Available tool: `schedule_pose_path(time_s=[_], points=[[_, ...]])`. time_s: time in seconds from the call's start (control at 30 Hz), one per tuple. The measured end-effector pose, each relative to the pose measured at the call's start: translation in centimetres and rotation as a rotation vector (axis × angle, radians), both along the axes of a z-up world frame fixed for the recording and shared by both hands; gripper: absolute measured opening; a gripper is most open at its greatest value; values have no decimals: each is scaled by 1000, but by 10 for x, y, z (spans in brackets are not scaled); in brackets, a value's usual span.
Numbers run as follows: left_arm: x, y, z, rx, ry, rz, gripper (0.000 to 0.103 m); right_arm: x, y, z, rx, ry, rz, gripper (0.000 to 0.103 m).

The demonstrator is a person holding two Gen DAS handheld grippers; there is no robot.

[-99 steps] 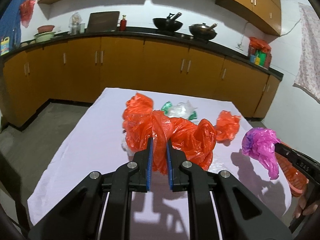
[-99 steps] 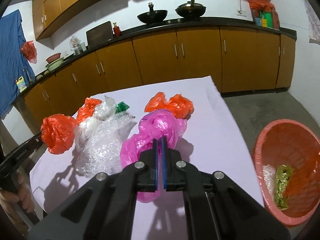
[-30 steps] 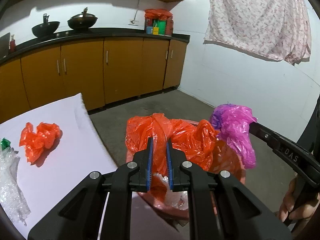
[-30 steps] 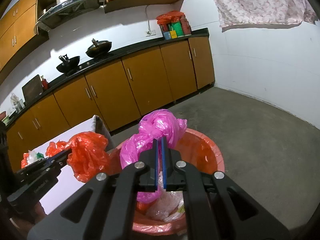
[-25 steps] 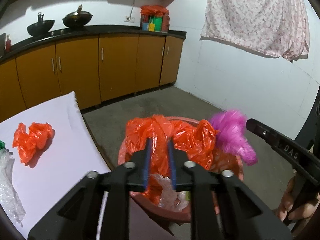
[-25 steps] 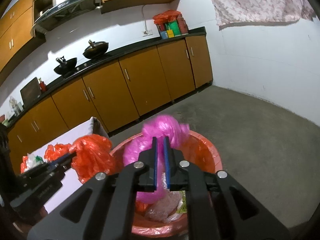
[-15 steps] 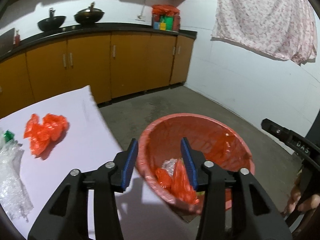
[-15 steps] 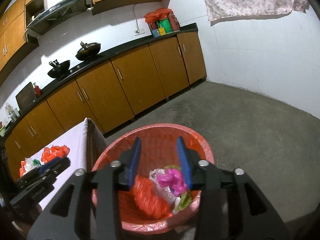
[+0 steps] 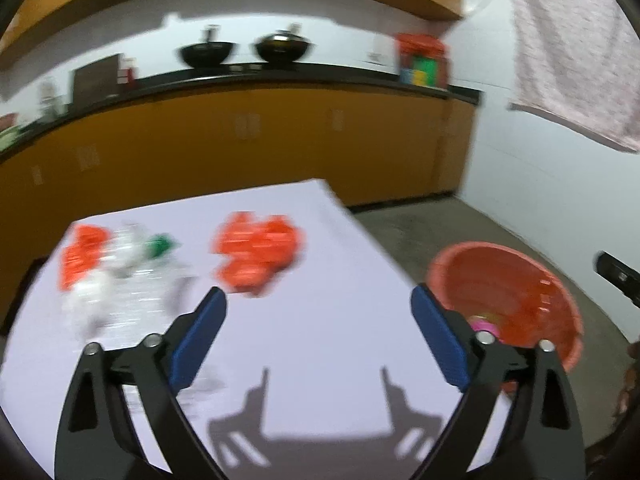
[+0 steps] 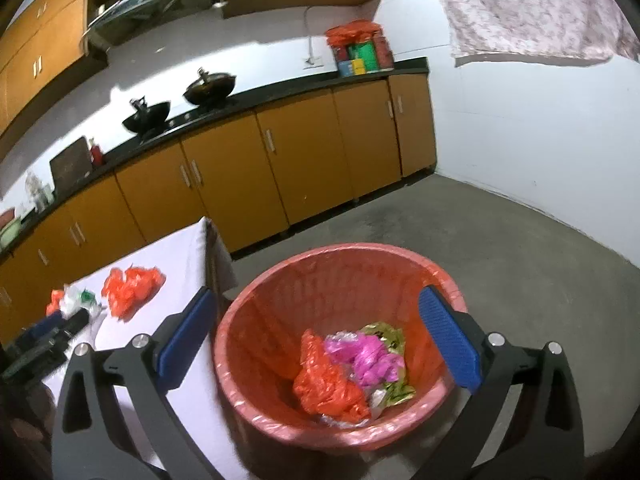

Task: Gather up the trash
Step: 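Return to the table and grasp the bubble wrap with the left gripper, then lift the bubble wrap with the left gripper while the right moves to the crumpled red bag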

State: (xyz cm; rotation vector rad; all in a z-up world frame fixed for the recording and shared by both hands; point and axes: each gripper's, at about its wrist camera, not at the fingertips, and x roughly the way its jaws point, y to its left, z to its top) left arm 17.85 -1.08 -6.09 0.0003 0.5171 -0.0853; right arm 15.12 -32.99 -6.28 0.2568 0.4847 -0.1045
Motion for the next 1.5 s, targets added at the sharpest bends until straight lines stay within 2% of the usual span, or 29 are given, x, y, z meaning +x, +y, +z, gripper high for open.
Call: schedule_pose_path(time_s=[0.1,0.23,0.33,0.47,0.7,0.93,1.0,1.07,1.17,1.27,1.5], points=[[0,36,-4,24,10,106,97,1,15,0,-21,5,31,99],[11,83,-14,41,64,241,97,3,34,-1,-14,14,62,99],[19,109,-22,28,105,295,97,4,53,-2,-15,19,95,99],[29,127,-33,-6,154,308,97,2,78,1,-33,4,135,99],[41,129,-47,-20,207,281,97,5,101,4,-48,1,177,99],[51,123,-59,-17,258,240,78,7,104,3,-47,3,185,99],[52,122,-61,-29,263,228,69,8,105,3,-49,5,187,99],[52,120,-61,-31,267,210,54,9,106,2,-48,7,191,99],[50,115,-60,-9,253,190,38,11,108,2,-46,10,198,99],[43,113,-55,-14,233,168,28,13,112,2,-45,9,211,99],[12,117,-33,-80,150,92,25,21,134,4,-56,6,279,99]])
